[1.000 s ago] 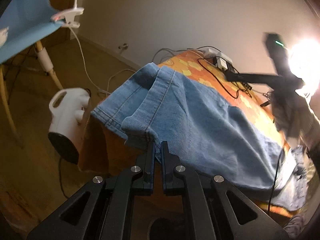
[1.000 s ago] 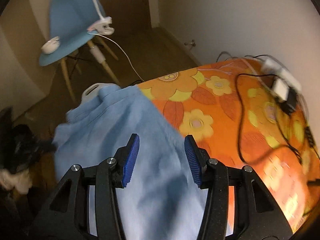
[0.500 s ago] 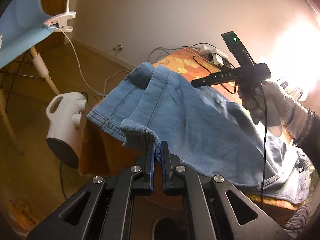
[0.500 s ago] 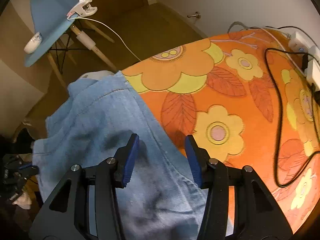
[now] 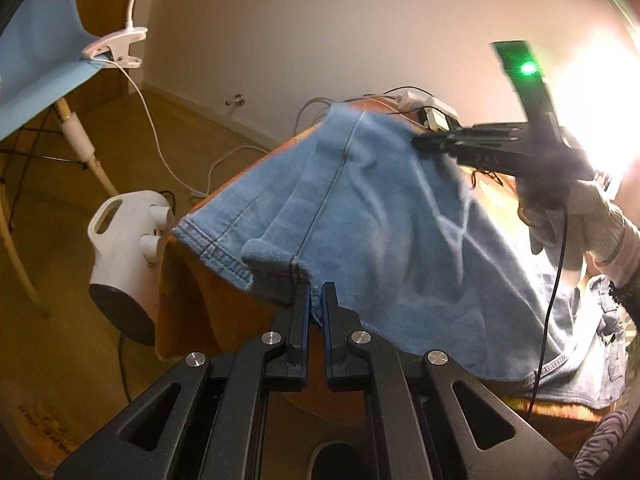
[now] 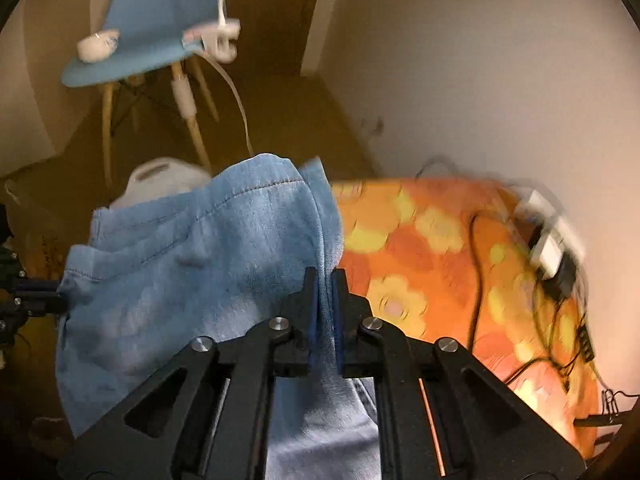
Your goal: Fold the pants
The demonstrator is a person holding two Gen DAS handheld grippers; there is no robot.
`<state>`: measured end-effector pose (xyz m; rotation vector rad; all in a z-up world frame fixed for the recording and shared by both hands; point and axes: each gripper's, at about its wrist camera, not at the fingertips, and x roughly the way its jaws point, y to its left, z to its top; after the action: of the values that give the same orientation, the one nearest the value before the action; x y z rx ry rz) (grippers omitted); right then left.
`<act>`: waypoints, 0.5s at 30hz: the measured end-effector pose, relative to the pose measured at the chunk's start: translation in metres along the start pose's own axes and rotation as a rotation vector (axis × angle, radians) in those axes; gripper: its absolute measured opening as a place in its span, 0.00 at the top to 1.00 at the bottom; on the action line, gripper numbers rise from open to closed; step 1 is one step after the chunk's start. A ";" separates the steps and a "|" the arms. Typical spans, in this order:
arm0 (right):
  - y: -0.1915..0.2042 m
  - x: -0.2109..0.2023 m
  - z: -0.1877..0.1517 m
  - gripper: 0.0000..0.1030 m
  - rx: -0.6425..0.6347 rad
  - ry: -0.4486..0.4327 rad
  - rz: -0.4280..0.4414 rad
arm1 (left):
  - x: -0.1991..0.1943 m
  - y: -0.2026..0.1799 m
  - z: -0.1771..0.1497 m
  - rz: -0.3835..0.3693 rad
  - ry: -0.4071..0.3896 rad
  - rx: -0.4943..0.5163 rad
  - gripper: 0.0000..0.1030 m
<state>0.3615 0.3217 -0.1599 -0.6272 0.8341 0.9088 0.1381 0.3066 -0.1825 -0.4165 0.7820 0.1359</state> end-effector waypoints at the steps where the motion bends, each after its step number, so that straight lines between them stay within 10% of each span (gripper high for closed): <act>1: -0.005 0.004 0.002 0.90 0.013 0.021 0.002 | 0.000 0.000 0.000 0.001 -0.002 0.003 0.96; 5: -0.029 0.008 0.011 0.61 0.108 0.019 0.088 | -0.001 0.001 -0.002 0.000 0.002 0.000 0.96; 15: -0.036 0.063 0.045 0.59 0.188 0.086 0.342 | 0.001 0.005 -0.004 -0.018 -0.001 -0.024 0.96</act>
<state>0.4307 0.3659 -0.1842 -0.3663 1.1123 1.1015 0.1348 0.3097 -0.1868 -0.4464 0.7757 0.1289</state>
